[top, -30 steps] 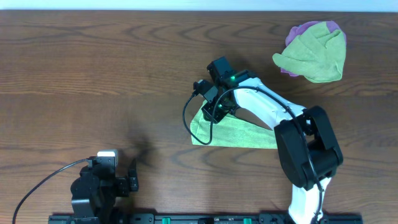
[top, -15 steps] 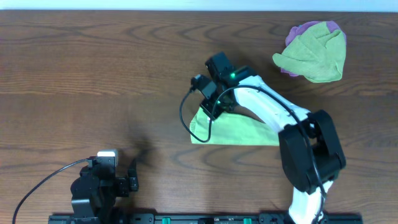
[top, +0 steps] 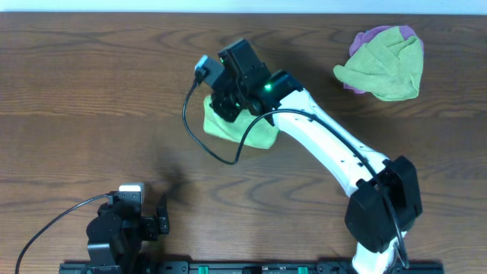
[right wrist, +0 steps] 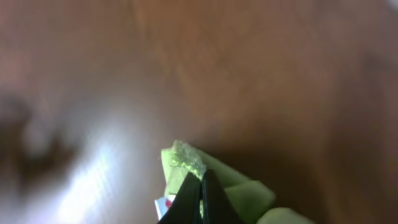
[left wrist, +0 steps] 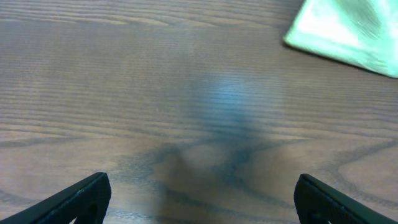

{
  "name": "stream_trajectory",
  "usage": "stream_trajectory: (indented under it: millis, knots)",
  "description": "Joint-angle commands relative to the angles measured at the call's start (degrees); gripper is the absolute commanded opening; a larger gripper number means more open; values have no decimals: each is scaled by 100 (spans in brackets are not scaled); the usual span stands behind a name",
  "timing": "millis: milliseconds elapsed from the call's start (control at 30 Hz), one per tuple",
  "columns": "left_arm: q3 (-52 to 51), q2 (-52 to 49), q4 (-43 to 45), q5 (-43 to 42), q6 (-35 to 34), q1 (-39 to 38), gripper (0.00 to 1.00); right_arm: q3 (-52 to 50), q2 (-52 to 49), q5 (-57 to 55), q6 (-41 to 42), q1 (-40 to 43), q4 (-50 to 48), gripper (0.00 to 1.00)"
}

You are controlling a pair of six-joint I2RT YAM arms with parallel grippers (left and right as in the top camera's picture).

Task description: Fold the cloth

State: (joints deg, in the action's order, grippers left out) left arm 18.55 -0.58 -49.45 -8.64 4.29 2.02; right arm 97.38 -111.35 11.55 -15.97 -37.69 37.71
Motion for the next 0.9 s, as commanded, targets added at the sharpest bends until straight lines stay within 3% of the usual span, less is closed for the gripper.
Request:
stream_trajectory:
  millis: [0,400,867]
  knots:
    - [-13,37,9,-37,-63,-31,95,162,101,-654,74,-9,-245,1]
    - [-13,37,330,-37,-63,-31,95,332,-199,-2151,44,398,-1899,3]
    - [-13,37,330,-39,-63,-31,95,1080,-219,-3939,-608,970,-1342,1]
